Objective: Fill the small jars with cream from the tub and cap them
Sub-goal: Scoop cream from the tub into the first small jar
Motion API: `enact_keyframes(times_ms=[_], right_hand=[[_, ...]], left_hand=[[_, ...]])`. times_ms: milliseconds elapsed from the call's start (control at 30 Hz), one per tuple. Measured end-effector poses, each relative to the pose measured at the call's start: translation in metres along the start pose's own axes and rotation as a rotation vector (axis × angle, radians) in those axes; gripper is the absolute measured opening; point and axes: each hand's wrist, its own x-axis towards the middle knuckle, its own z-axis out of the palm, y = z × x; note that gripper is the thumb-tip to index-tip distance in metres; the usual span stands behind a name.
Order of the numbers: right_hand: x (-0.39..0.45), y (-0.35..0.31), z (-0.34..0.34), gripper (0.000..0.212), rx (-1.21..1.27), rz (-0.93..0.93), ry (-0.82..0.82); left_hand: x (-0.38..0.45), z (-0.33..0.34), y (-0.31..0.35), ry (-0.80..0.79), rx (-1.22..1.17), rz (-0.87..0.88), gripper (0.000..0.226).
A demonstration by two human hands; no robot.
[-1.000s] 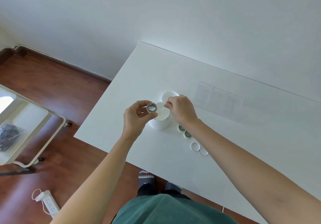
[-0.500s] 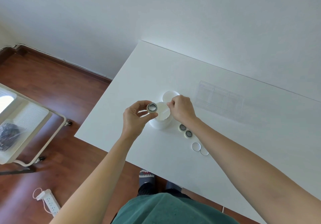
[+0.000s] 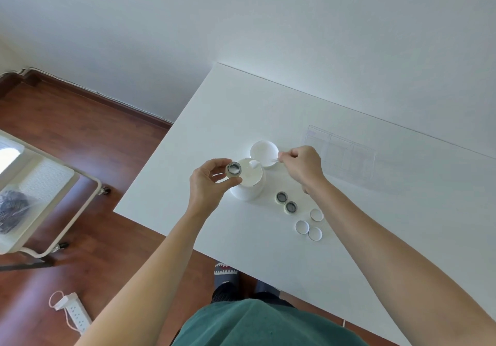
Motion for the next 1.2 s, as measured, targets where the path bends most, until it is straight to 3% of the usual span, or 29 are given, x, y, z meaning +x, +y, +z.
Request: enact_keyframes(times_ms=[233,467,800,1200], right_hand=[[-0.017,-0.021,-0.018,0.029,0.033,-0.149,0.050],[-0.034,-0.040,-0.016,0.034,-0.165,-0.377,0.099],[-0.035,-0.049,-0.004,0.032,-0.300,-0.435,0.077],[-0.048,-0.036,-0.004,0.024,-0.309,-0.721,0.036]], left_hand=[[0.001,0.011,0.006,0.000,0.039,-0.030,0.038],[0.001,0.020,0.017,-0.014,0.072,0.010,0.039],[-0.001,0.025,0.023,-0.019,0.097,0.033,0.042],[0.003,0.026,0.021,-0.031,0.037,-0.038,0.035]])
